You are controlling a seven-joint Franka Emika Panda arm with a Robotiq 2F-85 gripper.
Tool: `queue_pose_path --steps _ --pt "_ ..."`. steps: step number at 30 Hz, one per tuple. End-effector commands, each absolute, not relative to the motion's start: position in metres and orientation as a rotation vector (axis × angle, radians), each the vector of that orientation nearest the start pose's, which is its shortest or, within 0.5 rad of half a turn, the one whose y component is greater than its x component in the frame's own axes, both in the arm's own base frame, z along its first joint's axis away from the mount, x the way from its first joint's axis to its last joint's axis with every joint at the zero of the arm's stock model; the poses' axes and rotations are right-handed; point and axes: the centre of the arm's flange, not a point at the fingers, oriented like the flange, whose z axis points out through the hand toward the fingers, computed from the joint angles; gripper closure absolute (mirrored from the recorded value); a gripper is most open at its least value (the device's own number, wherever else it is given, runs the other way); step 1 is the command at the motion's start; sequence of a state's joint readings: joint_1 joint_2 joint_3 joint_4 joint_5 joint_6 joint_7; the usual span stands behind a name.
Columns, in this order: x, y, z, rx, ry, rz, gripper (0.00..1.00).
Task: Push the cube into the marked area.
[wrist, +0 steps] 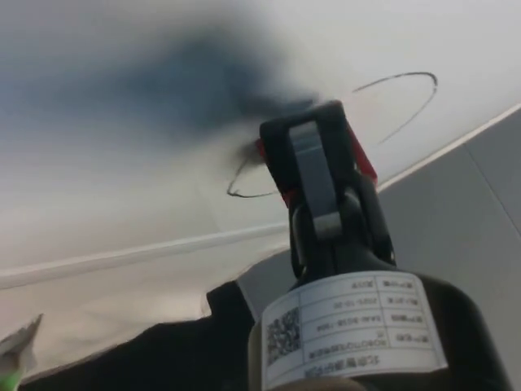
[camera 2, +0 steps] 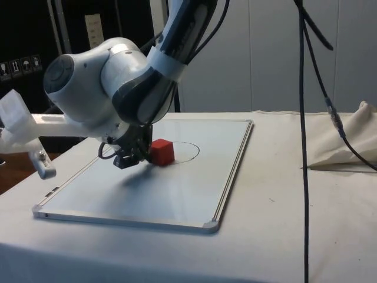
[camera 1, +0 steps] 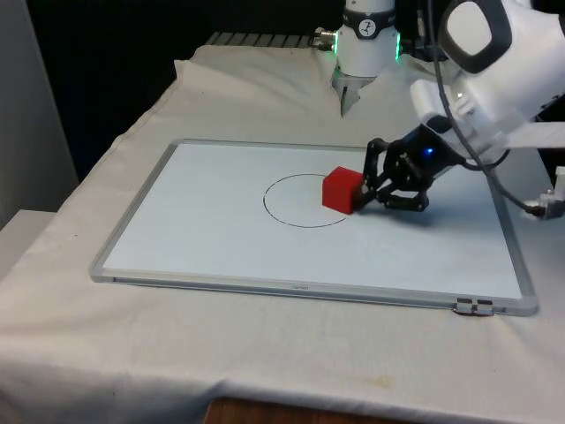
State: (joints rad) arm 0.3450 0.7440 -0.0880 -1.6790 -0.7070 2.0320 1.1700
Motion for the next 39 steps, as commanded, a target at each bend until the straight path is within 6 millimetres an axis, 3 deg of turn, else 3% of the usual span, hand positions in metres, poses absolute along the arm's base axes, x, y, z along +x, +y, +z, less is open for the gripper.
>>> queue_pose_path --steps 1,6,22,28,39 --pt "0.632 0.127 0.155 2.343 -0.53 0.152 1.0" --pt "0.637 0.115 0.155 2.295 -0.518 0.153 1.0" --pt "0.65 0.111 0.181 2.226 -0.492 0.172 1.0" --pt "0.649 0.119 0.178 2.222 -0.489 0.167 1.0" --pt "0.634 0.114 0.151 2.202 -0.449 0.103 1.0"
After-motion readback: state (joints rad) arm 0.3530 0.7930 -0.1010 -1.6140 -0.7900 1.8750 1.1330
